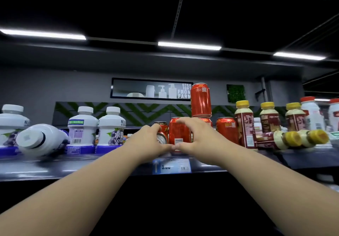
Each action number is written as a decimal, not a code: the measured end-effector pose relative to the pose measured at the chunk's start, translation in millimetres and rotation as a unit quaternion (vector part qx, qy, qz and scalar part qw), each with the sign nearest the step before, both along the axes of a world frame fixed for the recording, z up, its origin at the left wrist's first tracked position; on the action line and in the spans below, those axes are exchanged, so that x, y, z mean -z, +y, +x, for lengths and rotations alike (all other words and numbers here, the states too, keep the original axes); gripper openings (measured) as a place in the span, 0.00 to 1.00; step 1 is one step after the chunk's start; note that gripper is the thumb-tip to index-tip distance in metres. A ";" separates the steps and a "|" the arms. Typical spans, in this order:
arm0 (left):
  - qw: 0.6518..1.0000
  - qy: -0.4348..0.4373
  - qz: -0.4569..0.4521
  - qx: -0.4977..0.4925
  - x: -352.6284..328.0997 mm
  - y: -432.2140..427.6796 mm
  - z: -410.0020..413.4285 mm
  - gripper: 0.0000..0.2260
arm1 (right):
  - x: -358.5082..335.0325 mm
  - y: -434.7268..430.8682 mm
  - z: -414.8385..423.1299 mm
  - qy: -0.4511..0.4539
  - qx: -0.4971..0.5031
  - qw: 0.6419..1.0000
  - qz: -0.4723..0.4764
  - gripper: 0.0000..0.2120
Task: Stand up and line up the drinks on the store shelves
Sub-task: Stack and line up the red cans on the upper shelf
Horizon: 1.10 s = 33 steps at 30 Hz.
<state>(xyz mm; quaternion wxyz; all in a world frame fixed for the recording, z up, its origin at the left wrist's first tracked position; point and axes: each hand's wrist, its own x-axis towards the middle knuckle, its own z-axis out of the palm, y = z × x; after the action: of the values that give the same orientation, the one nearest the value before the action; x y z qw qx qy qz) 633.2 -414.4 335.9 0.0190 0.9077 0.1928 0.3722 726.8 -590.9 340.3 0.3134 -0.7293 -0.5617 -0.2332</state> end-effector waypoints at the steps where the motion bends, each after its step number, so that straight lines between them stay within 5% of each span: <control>1: 1.000 -0.002 0.000 -0.019 0.6 0.0 5.0 0.33 | -1.3 3.4 3.3 0.003 -0.006 1.000 0.012 0.35; 5: 0.999 -0.016 -0.009 -0.045 -1.2 0.5 13.0 0.24 | 3.1 17.1 18.0 0.014 -0.037 0.998 0.046 0.35; 15: 0.972 -0.200 -0.117 0.041 -31.7 11.2 -7.2 0.26 | 14.3 38.9 34.0 0.059 -0.070 0.994 0.054 0.41; 20: 0.954 -0.229 -0.183 0.070 -13.0 24.4 -3.8 0.24 | 13.9 53.3 33.6 0.086 -0.056 0.992 0.073 0.42; 23: 0.957 -0.171 -0.216 0.090 -1.6 30.3 -4.8 0.30 | 13.5 62.8 29.4 0.112 -0.043 0.990 0.075 0.44; 26: 0.976 -0.117 -0.173 0.064 7.8 32.3 -2.1 0.38 | 10.1 71.7 24.1 0.126 0.005 0.989 0.074 0.46; 33: 0.980 -0.167 -0.105 0.037 15.6 36.3 -0.4 0.41 | 14.8 85.7 20.7 0.176 0.071 0.978 0.087 0.46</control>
<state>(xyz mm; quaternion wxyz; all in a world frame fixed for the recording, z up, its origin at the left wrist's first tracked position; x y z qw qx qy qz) 632.9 -378.1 320.3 0.1600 0.8324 0.1912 0.4950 747.6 -505.2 325.5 0.4527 -0.7667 -0.4221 -0.1706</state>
